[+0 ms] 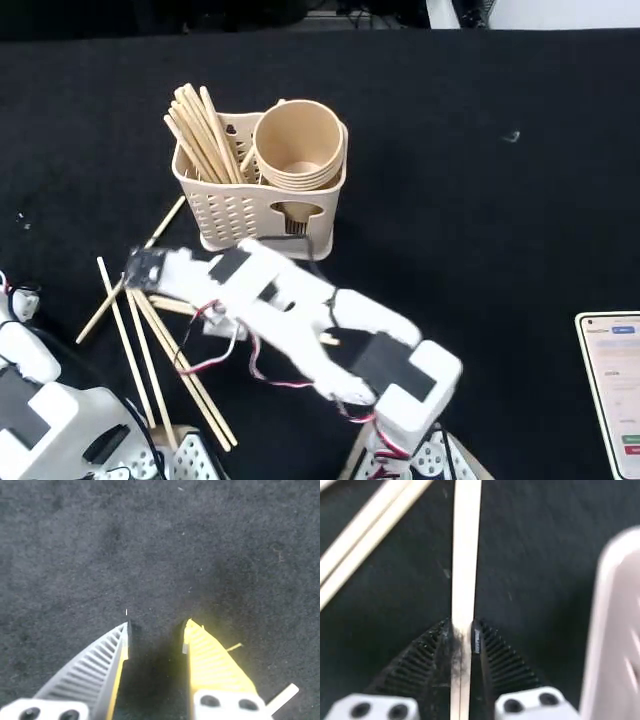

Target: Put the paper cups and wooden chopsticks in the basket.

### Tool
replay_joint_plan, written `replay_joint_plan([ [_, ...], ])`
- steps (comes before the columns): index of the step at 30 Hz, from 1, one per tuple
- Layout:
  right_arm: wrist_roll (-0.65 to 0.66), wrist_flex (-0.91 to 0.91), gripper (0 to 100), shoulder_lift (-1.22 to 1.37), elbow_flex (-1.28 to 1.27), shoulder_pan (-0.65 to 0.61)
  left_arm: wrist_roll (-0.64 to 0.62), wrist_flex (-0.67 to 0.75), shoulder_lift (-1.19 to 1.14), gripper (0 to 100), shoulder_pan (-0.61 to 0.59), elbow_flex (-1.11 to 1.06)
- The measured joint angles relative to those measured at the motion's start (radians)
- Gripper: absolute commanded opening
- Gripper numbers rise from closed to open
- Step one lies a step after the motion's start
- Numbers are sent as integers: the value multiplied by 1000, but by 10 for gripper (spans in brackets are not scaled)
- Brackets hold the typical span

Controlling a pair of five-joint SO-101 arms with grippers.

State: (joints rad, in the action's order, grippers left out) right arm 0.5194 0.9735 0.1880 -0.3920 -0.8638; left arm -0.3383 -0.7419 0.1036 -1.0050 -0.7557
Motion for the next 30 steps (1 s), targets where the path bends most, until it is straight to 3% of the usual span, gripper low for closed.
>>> replay_joint_plan([
  [8,-44,112,11,-460,-81,55,0,0,0,180,0,0],
  [15,-167,41,11,-937,-107,61,0,0,0,180,0,0],
  [19,-183,-181,11,-1168,-196,61,0,0,0,180,0,0],
  [23,-192,-516,11,-1249,-347,60,0,0,0,180,0,0],
  [30,-404,-1017,11,-1200,-453,133,0,0,0,180,0,0],
])
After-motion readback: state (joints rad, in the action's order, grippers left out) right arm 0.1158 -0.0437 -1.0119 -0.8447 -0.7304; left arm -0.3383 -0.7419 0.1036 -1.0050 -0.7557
